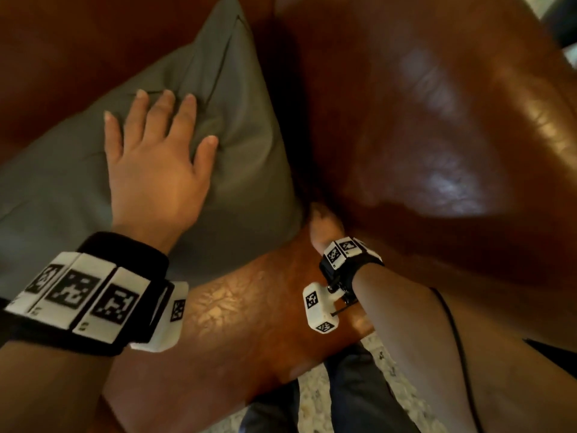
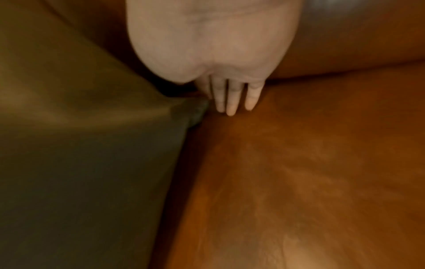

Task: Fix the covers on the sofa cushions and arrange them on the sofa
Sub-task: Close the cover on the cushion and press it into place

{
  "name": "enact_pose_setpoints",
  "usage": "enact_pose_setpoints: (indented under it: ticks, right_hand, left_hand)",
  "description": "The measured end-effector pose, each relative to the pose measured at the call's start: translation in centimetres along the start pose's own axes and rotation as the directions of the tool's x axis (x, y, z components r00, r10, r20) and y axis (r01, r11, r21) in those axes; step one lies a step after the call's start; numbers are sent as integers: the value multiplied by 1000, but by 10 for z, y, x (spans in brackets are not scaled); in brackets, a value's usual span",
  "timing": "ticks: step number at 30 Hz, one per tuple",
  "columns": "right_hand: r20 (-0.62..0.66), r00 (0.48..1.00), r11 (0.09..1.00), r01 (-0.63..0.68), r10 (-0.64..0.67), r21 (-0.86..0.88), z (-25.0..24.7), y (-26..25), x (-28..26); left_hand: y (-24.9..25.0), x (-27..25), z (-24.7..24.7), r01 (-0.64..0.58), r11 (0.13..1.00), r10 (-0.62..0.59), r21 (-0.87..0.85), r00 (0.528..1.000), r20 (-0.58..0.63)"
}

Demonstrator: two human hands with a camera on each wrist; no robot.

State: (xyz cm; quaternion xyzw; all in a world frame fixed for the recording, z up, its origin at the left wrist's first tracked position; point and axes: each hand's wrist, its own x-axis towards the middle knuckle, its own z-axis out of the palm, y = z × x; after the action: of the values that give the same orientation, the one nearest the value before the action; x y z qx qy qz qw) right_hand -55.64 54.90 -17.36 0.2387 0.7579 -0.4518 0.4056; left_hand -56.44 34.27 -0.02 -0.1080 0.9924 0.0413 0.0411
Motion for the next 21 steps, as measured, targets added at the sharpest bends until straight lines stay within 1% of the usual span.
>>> enact_pose_setpoints:
  ticks: [1, 2, 3, 4, 5, 6, 7, 8, 9, 10, 12, 13, 14, 15, 16, 17, 18, 20, 21]
  right_hand:
    - [-6, 998, 997, -59, 59, 53, -2, 6, 5]
    - [62, 988, 970, -154, 145, 190, -1, 6, 7]
    - [166, 962, 901, -263, 217, 345, -1, 5, 8]
    - [234, 930, 842, -357, 282, 404, 2, 1, 8]
    - [243, 928, 837, -363, 284, 409, 5, -2, 12]
    - [231, 939, 866, -328, 255, 378, 11, -6, 14]
    - [182, 950, 888, -303, 253, 345, 15, -9, 18]
    - [133, 959, 909, -280, 250, 307, 20, -3, 34]
    - [163, 954, 895, -294, 252, 335, 24, -5, 43]
    - [218, 955, 893, -271, 202, 359, 26, -12, 43]
    - [199, 952, 860, -296, 232, 416, 28, -10, 60]
    - [169, 960, 864, -275, 223, 422, 26, -12, 61]
    - [111, 968, 888, -251, 225, 385, 28, -9, 69]
    - [33, 973, 895, -222, 227, 387, 28, 1, 79]
    - [-3, 974, 888, -206, 228, 410, 29, 6, 84]
    - [-7, 977, 878, -189, 213, 439, 30, 8, 83]
    - [23, 977, 849, -198, 214, 489, 32, 10, 82]
    - [166, 958, 752, -287, 235, 593, 34, 6, 64]
    - [205, 951, 738, -309, 232, 600, 36, 10, 63]
  left_hand:
    - [-2, -1, 0, 4, 1000, -4, -6, 1000, -3]
    - [-4, -3, -1, 4, 1000, -4, -11, 1000, -8]
    - [-6, -4, -1, 2, 1000, -2, -16, 1000, -15]
    - [-7, -6, 0, 2, 1000, -2, -20, 1000, -21]
    - [-8, -7, 0, 3, 1000, -4, -23, 1000, -28]
    - [-9, -8, 0, 5, 1000, -6, -21, 999, -32]
    - [-9, -8, 0, 8, 1000, -9, -18, 999, -31]
    - [-10, -8, -1, 13, 1000, -14, -18, 999, -30]
    - [-10, -8, -1, 17, 1000, -18, -19, 999, -30]
    - [-10, -7, -2, 20, 1000, -21, -21, 999, -31]
    - [-11, -7, -4, 21, 999, -22, -30, 999, -29]
    - [-11, -7, -4, 19, 999, -20, -36, 999, -26]
    - [-11, -8, -5, 17, 999, -18, -39, 1000, -22]
    - [-11, -8, -5, 16, 999, -17, -41, 1000, -20]
    - [-11, -9, -6, 17, 999, -17, -42, 1000, -20]
    - [-11, -9, -6, 17, 999, -18, -44, 1000, -20]
    - [-11, -10, -6, 15, 999, -16, -46, 1000, -20]
    - [-10, -10, -5, 14, 999, -16, -49, 1000, -23]
    - [-10, -10, -5, 15, 999, -16, -48, 999, -27]
